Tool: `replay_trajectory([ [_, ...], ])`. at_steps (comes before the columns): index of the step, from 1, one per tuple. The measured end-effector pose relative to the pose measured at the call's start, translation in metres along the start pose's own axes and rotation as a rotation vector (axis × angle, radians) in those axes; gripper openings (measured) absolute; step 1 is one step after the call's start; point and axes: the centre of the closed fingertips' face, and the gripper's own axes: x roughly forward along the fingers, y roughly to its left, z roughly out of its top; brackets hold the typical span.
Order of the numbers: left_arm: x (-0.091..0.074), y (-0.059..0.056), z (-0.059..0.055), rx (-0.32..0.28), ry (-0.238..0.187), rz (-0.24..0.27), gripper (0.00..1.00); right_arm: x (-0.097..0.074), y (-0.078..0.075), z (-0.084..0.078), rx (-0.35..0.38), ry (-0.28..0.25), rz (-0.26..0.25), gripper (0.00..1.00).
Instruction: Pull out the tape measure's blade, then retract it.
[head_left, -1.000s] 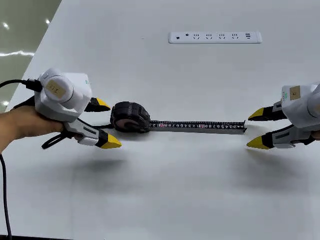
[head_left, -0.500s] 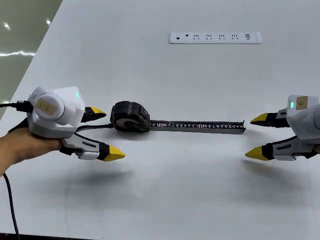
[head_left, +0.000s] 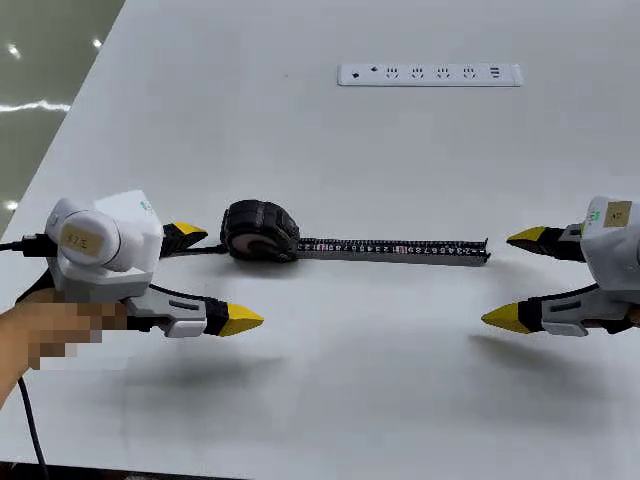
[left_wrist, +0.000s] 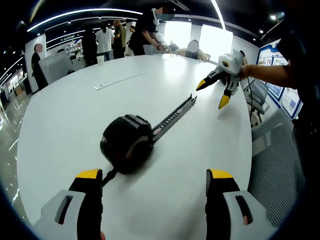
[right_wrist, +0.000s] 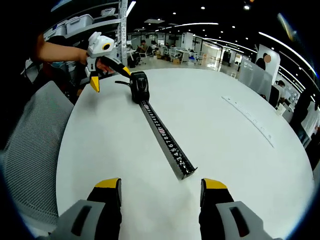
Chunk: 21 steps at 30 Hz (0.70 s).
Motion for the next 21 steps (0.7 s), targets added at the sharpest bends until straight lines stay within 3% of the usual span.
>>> replay_trajectory([
  [21, -0.005, -0.019, 0.000, -0.103, -0.099, 0.094, 0.91, -0.003, 0.021, 0.010, 0.146, -0.093, -0.068, 0.77],
])
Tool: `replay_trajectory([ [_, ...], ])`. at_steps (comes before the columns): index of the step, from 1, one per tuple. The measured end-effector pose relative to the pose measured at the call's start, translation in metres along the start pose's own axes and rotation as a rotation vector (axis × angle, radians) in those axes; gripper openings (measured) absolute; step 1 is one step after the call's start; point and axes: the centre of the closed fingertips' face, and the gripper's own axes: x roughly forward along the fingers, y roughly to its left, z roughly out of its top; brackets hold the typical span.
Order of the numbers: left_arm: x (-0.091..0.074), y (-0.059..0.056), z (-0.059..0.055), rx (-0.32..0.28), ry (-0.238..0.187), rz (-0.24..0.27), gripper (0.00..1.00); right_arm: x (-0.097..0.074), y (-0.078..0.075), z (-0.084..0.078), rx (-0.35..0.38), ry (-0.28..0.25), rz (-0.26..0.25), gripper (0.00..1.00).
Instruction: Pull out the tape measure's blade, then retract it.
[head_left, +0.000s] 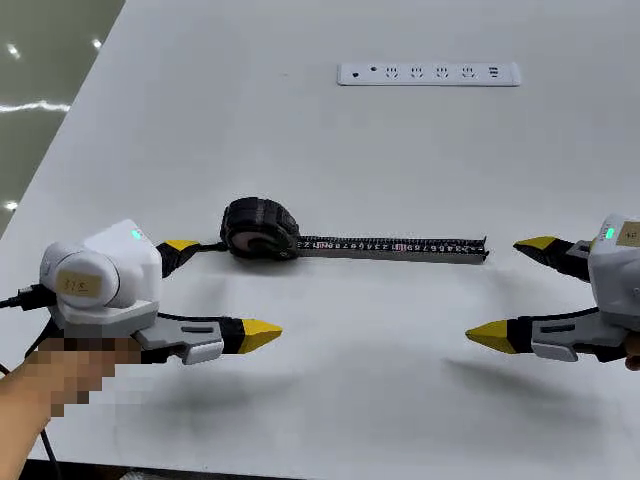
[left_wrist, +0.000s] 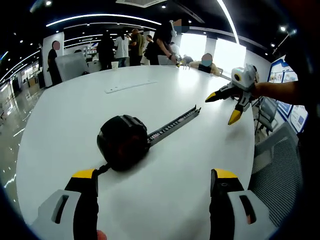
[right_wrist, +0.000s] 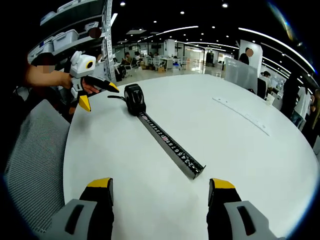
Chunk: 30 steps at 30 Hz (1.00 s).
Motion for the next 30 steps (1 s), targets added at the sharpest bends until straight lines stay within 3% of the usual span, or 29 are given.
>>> replay_trajectory([
  [9, -0.005, -0.003, 0.004, -0.018, -0.050, 0.050, 0.95, -0.003, 0.006, 0.004, 0.057, -0.042, -0.054, 0.86],
  [15, -0.009, -0.011, 0.007, -0.032, -0.081, 0.072, 0.95, -0.006, 0.013, 0.012, 0.098, -0.083, -0.085, 0.90],
  [24, -0.009, -0.016, 0.008, -0.070, -0.078, 0.108, 0.99, -0.007, 0.019, 0.019, 0.153, -0.108, -0.141, 0.96],
  [30, -0.010, -0.018, 0.019, -0.096, -0.089, 0.122, 0.99, -0.009, 0.018, 0.022, 0.200, -0.116, -0.186, 0.99],
])
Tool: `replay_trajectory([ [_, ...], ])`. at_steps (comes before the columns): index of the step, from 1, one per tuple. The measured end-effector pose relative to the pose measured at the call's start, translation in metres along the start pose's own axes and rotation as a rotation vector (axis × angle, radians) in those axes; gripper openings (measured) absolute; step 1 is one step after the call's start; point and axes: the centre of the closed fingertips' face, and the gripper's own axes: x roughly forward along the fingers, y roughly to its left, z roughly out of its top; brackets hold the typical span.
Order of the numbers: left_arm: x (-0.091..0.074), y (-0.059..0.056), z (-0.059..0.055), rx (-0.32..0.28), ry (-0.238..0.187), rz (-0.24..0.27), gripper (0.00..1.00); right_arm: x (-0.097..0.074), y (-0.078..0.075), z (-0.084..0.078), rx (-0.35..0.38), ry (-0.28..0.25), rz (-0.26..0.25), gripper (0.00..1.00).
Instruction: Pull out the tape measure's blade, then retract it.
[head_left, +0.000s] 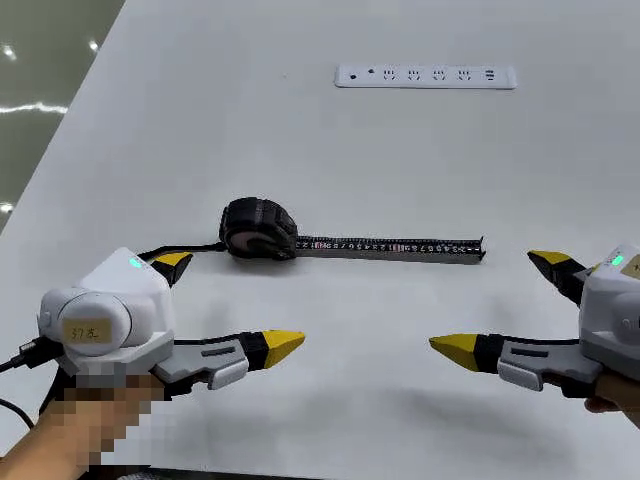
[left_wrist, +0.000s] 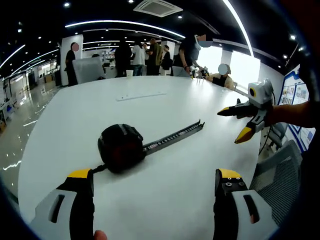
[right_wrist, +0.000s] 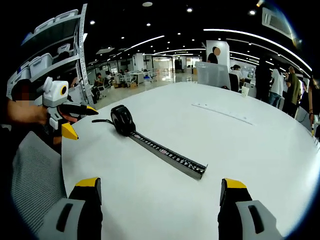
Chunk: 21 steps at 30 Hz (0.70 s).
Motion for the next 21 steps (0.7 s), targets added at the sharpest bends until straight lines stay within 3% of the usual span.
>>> replay_trajectory([
  [9, -0.001, 0.003, 0.006, -0.031, 0.011, 0.044, 0.99, -0.006, 0.002, 0.005, 0.045, -0.013, -0.037, 0.99],
  [15, -0.002, 0.003, 0.010, -0.019, 0.004, 0.063, 0.99, -0.009, 0.007, 0.016, 0.074, -0.036, -0.063, 0.99],
  [21, -0.002, 0.002, 0.008, -0.012, 0.002, 0.077, 0.99, -0.008, 0.016, 0.020, 0.079, -0.042, -0.051, 0.99],
])
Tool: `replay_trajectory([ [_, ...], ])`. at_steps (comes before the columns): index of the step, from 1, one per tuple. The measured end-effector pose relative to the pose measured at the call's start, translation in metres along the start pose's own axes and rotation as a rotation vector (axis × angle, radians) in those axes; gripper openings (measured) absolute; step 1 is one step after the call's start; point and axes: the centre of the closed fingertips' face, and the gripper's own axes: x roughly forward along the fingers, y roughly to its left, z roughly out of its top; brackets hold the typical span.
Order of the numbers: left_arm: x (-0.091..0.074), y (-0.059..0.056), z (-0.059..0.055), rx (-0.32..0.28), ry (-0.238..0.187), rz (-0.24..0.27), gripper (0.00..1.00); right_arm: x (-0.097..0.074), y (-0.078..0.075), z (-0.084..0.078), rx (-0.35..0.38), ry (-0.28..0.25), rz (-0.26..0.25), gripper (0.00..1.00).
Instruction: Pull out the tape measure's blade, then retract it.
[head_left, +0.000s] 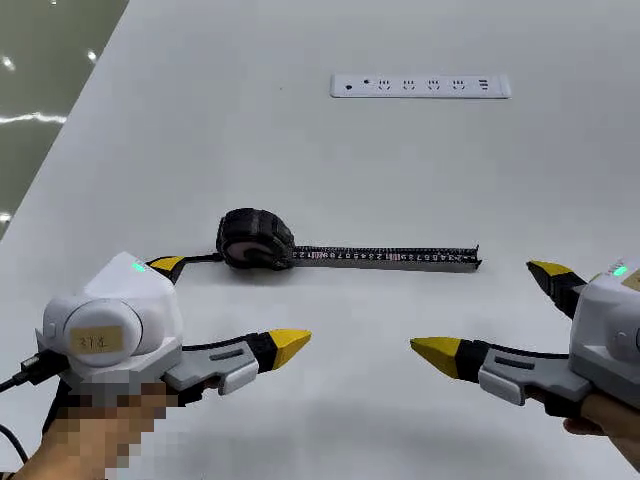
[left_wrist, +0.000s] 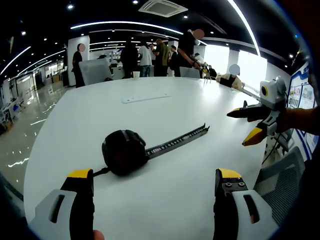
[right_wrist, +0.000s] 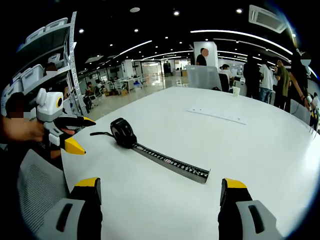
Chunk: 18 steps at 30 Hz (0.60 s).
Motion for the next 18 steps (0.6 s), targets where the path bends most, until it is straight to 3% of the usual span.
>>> replay_trajectory([
  [18, -0.0010, -0.0006, -0.0015, -0.025, 0.007, 0.022, 0.99, -0.0025, 0.0027, 0.0031, 0.025, 0.002, -0.023, 0.99],
])
